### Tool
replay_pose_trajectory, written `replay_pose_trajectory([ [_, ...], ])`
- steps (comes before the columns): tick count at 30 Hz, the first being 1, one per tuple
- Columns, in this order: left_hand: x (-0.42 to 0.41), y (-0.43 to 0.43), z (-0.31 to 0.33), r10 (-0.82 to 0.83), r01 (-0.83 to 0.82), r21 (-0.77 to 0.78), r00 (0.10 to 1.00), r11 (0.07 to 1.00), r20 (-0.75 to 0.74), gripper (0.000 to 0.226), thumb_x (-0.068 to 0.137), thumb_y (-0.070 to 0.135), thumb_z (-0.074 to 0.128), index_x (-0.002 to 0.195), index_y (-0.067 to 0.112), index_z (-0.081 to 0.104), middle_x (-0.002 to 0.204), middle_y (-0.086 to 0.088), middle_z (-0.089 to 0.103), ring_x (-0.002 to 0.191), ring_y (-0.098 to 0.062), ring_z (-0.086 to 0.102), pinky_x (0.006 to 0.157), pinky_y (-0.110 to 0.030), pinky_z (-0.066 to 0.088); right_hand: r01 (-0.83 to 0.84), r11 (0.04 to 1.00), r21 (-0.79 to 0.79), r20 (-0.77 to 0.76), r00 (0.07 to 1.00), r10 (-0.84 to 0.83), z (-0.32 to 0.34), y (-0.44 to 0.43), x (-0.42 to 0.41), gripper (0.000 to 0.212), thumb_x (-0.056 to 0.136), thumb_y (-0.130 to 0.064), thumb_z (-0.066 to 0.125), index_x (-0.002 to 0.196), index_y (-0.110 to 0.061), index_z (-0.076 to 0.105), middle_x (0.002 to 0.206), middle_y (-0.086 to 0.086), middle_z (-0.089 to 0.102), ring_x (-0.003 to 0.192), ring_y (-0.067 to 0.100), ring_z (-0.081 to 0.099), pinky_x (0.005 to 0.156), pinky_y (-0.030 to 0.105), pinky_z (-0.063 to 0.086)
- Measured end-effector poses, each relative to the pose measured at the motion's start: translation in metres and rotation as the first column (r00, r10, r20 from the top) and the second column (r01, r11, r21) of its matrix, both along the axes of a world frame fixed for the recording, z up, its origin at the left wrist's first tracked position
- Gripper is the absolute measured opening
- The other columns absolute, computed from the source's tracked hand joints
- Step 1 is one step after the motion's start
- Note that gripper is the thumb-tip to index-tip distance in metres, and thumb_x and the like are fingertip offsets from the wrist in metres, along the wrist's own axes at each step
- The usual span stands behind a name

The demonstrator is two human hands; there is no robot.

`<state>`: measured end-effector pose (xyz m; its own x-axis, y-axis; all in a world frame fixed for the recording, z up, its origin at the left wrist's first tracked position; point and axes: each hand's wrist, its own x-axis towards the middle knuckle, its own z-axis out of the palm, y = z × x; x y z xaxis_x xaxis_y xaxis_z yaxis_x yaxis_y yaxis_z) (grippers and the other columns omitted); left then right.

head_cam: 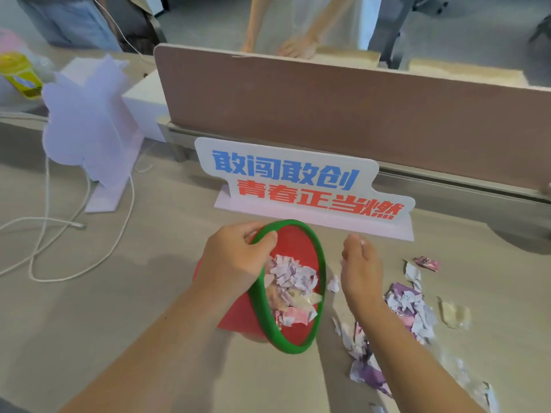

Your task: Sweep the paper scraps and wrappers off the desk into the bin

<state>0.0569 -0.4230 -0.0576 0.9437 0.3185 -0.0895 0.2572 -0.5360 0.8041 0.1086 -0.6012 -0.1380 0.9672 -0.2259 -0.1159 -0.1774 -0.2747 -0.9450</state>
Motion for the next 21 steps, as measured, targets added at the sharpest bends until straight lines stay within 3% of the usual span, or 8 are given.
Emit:
replay_pose_trajectory([
  [3, 0.002, -0.009, 0.0, 0.065, -0.066, -0.041, 0.998, 0.997, -0.016, 0.015, 0.083, 0.033, 0.063, 0.074, 0.039, 0.074, 0.069, 0.011, 0.074, 0.073, -0.003, 0.067, 0.066, -0.014, 0.047, -0.159, 0.978, 0.136, 0.144, 0.98, 0.139, 0.036, 0.026, -0.028, 0.037, 0.097, -0.022, 0.038, 0.06, -0.017, 0.041, 0.057, -0.004, 0.039, 0.051, 0.005, 0.035, 0.051, 0.018, 0.033],
  [5, 0.002, -0.017, 0.0, 0.075, -0.074, -0.089, 0.997, 0.993, 0.0, 0.012, 0.08, 0.033, 0.065, 0.072, 0.035, 0.074, 0.072, 0.005, 0.075, 0.072, -0.012, 0.069, 0.073, -0.028, 0.052, -0.369, 0.929, -0.01, 0.174, 0.914, 0.365, 0.037, 0.04, -0.036, 0.029, 0.093, -0.028, 0.044, 0.065, -0.019, 0.049, 0.064, -0.006, 0.048, 0.061, 0.007, 0.044, 0.063, 0.024, 0.039],
  [7, -0.002, -0.023, -0.002, 0.085, -0.083, -0.196, 0.996, 0.977, 0.001, 0.005, 0.077, 0.032, 0.072, 0.072, 0.031, 0.075, 0.07, 0.003, 0.075, 0.066, -0.014, 0.07, 0.074, -0.034, 0.055, -0.538, 0.805, -0.25, 0.141, 0.803, 0.579, 0.033, 0.046, -0.041, 0.025, 0.083, -0.038, 0.047, 0.086, -0.017, 0.06, 0.083, -0.001, 0.06, 0.08, 0.015, 0.052, 0.076, 0.032, 0.041],
  [9, -0.006, -0.023, -0.005, 0.094, -0.097, -0.327, 0.995, 0.94, -0.026, 0.012, 0.069, 0.033, 0.078, 0.079, 0.026, 0.078, 0.07, 0.002, 0.076, 0.066, -0.018, 0.072, 0.077, -0.04, 0.058, -0.585, 0.759, -0.286, 0.146, 0.756, 0.638, 0.033, 0.039, -0.047, 0.035, 0.077, -0.042, 0.051, 0.103, -0.022, 0.061, 0.099, -0.002, 0.063, 0.094, 0.016, 0.053, 0.085, 0.031, 0.041],
  [13, -0.009, -0.012, -0.009, 0.128, -0.169, -0.492, 0.985, 0.854, -0.115, 0.013, 0.076, 0.015, 0.073, 0.087, 0.019, 0.08, 0.079, -0.006, 0.078, 0.074, -0.025, 0.072, 0.08, -0.042, 0.058, -0.391, 0.92, -0.012, 0.28, 0.882, 0.378, 0.045, 0.005, -0.056, 0.024, 0.078, -0.037, 0.058, 0.1, -0.029, 0.064, 0.105, -0.011, 0.064, 0.101, 0.001, 0.057, 0.088, 0.013, 0.042],
  [16, -0.014, -0.001, -0.019, 0.162, -0.247, -0.515, 0.965, 0.821, -0.206, 0.027, 0.081, 0.004, 0.062, 0.079, 0.024, 0.081, 0.086, -0.012, 0.078, 0.072, -0.025, 0.067, 0.08, -0.045, 0.056, -0.225, 0.968, 0.109, 0.223, 0.955, 0.197, 0.044, -0.018, -0.046, 0.015, 0.085, -0.02, 0.057, 0.092, -0.031, 0.066, 0.097, -0.012, 0.067, 0.093, 0.003, 0.061, 0.082, 0.019, 0.047],
  [19, -0.024, 0.009, -0.03, 0.221, -0.337, -0.538, 0.937, 0.773, -0.269, 0.031, 0.08, 0.004, 0.057, 0.083, 0.023, 0.081, 0.083, -0.016, 0.076, 0.073, -0.028, 0.064, 0.078, -0.048, 0.054, 0.026, 0.992, 0.124, 0.249, 0.967, -0.057, 0.035, -0.041, -0.035, 0.02, 0.088, -0.009, 0.055, 0.084, -0.026, 0.064, 0.088, -0.007, 0.066, 0.086, 0.009, 0.06, 0.078, 0.016, 0.047],
  [21, -0.032, 0.012, -0.032, 0.27, -0.386, -0.53, 0.92, 0.755, -0.286, 0.029, 0.074, 0.009, 0.058, 0.082, 0.026, 0.081, 0.078, -0.015, 0.073, 0.071, -0.028, 0.063, 0.077, -0.05, 0.054, 0.121, 0.992, -0.02, 0.156, 0.981, -0.116, 0.018, -0.06, -0.03, 0.012, 0.086, -0.018, 0.056, 0.094, -0.021, 0.063, 0.098, 0.001, 0.065, 0.096, 0.017, 0.058, 0.087, 0.027, 0.048],
])
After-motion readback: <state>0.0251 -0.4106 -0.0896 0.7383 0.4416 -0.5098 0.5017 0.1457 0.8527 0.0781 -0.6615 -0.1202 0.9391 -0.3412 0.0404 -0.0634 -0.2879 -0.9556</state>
